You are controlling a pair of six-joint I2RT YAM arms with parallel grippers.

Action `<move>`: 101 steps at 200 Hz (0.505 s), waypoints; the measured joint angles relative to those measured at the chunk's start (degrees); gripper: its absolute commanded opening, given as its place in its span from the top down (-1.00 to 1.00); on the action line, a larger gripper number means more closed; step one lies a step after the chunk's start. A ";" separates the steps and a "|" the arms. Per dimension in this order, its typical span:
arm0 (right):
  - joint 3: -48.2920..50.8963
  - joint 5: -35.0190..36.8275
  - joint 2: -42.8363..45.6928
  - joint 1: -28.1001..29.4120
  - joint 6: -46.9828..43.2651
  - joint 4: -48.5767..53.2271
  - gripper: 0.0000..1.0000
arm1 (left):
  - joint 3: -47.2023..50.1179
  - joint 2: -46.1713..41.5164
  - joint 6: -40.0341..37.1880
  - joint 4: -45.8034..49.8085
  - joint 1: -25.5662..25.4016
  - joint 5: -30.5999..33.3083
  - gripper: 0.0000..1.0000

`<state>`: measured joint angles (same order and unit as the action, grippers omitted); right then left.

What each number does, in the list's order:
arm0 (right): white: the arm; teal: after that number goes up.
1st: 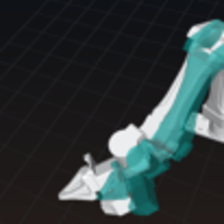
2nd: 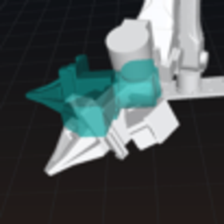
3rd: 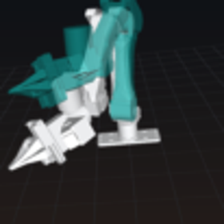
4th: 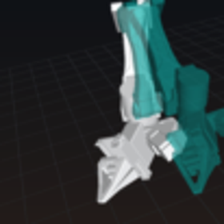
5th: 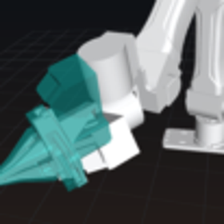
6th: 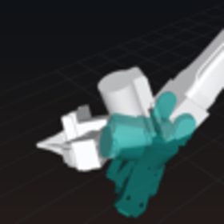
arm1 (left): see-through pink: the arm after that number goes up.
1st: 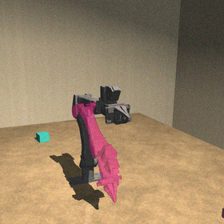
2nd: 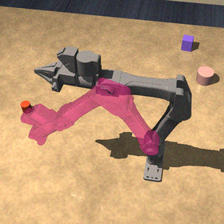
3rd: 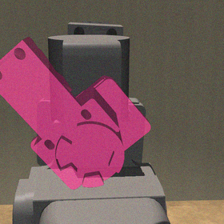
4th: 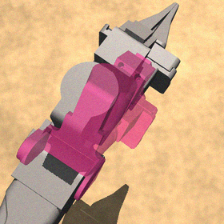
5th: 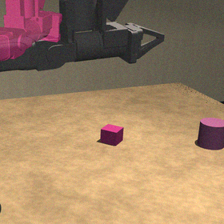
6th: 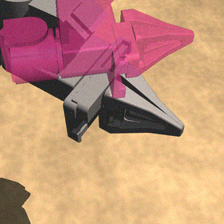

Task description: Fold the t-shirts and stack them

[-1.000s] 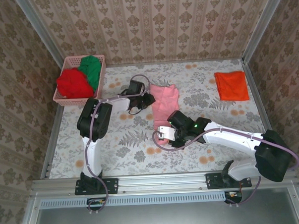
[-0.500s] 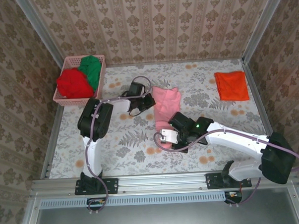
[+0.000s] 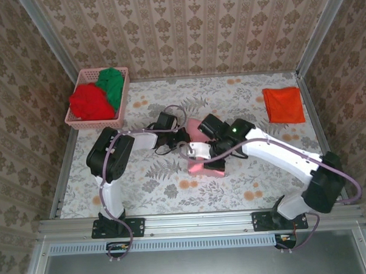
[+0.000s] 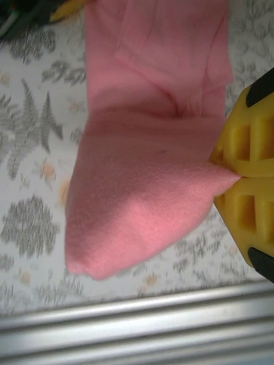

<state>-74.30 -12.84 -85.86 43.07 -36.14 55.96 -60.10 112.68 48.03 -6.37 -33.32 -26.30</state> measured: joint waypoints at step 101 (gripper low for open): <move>-22.51 0.37 -20.61 -14.01 -13.68 3.67 1.00 | -1.49 2.89 0.24 -0.17 3.50 -9.14 1.00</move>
<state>-96.82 -12.47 -106.48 29.06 -49.82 59.64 -61.58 115.57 48.27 -6.55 -29.82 -35.44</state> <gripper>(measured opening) 0.047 0.046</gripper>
